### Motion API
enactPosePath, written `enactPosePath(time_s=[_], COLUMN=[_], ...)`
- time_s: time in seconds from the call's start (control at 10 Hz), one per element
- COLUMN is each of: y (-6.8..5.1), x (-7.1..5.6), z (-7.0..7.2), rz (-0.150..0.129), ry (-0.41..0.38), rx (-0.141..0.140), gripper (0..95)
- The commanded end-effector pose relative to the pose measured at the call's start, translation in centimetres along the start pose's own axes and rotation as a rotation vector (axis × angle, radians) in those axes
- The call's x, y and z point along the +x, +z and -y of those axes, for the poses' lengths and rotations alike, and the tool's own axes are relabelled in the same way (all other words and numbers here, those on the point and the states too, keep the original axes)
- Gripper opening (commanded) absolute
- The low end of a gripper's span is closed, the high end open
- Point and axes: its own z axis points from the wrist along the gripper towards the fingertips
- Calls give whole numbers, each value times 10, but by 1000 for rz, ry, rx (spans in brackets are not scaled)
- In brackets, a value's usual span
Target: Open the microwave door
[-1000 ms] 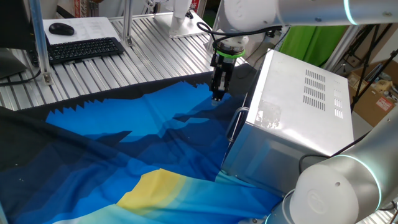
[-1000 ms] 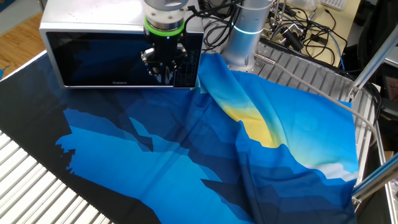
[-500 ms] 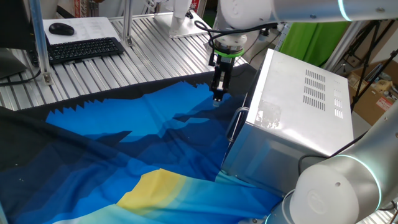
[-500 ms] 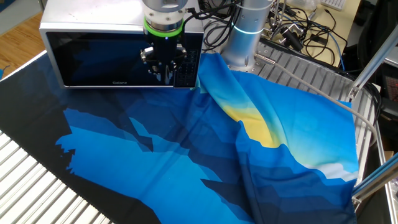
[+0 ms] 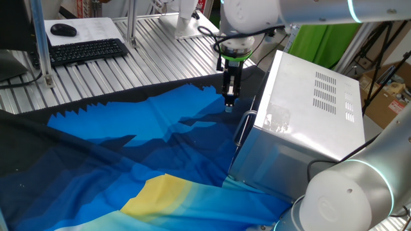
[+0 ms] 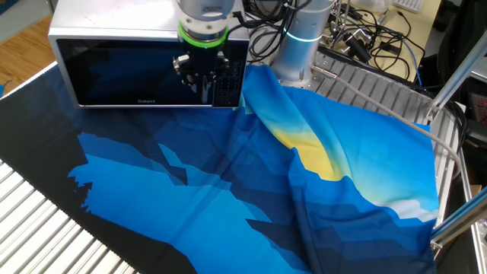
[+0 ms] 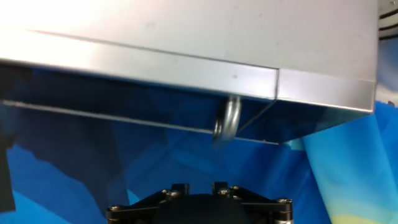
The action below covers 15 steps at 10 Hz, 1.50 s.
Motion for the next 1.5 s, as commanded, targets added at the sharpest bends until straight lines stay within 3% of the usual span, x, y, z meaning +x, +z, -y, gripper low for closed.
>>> enactPosePath(time_s=[0.1,0.4,1.1,1.5], y=[-1,-2,1,3], x=[-6,-14,-25,-32], z=[1,3,12,18], rz=[46,72,71,96], ry=[18,20,23,14], rx=[20,29,39,26], gripper=[190,190,190,190])
